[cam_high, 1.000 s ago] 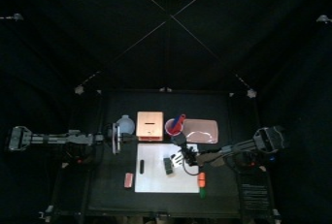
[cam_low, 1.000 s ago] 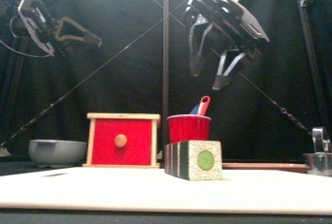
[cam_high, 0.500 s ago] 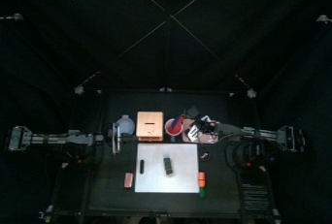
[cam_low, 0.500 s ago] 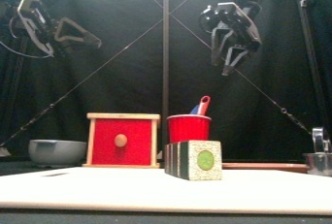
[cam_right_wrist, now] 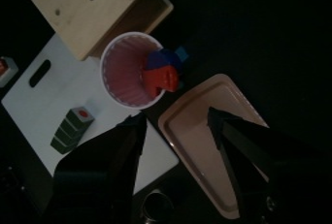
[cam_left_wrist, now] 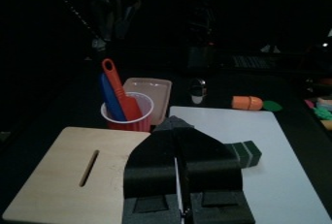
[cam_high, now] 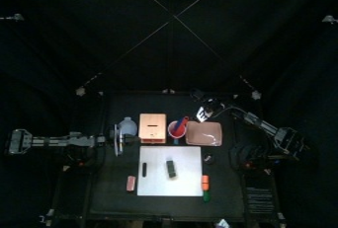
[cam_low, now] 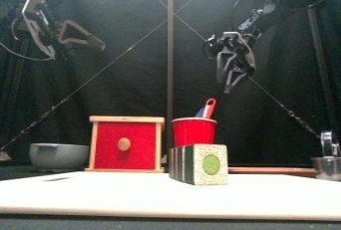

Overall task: Place sushi on board then cut the sushi with the knife then place the pieces on the plate
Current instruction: Pick knife at handle with right hand

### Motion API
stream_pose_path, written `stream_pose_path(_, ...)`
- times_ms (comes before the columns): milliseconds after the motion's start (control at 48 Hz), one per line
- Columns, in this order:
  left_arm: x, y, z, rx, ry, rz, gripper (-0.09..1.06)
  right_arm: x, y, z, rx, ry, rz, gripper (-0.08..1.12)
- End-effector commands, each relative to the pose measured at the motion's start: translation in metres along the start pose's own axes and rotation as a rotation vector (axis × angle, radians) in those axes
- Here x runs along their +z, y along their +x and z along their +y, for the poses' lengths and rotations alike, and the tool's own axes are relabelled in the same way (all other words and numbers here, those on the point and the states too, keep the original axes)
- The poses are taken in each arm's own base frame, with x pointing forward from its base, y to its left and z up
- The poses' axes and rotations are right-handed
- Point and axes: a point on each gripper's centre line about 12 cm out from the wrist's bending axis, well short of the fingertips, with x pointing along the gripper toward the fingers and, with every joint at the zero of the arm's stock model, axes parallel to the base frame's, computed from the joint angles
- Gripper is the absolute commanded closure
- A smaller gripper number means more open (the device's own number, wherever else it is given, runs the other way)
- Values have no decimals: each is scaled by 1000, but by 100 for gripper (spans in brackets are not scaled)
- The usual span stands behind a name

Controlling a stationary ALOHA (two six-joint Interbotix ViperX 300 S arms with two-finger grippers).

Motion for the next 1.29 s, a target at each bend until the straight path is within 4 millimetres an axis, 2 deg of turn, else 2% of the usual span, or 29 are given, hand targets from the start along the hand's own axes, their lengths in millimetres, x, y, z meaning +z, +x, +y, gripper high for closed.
stream_pose_path(21,12,3,4,16,-2,-40,96,20,-3,0,30,-46,30,17)
stream_pose_path(167,12,3,4,18,-3,-40,97,40,10,-1,43,-84,121,17)
stream_pose_path(458,12,3,5,23,-6,-40,96,57,30,-3,59,-134,255,17)
stream_pose_path(958,8,2,7,32,-7,-29,97,62,55,6,84,-171,413,17)
stream_pose_path(1167,7,2,7,32,-5,-26,96,57,70,6,90,-174,470,17)
stream_pose_path(1292,5,1,7,32,-7,-23,96,54,70,9,93,-177,484,17)
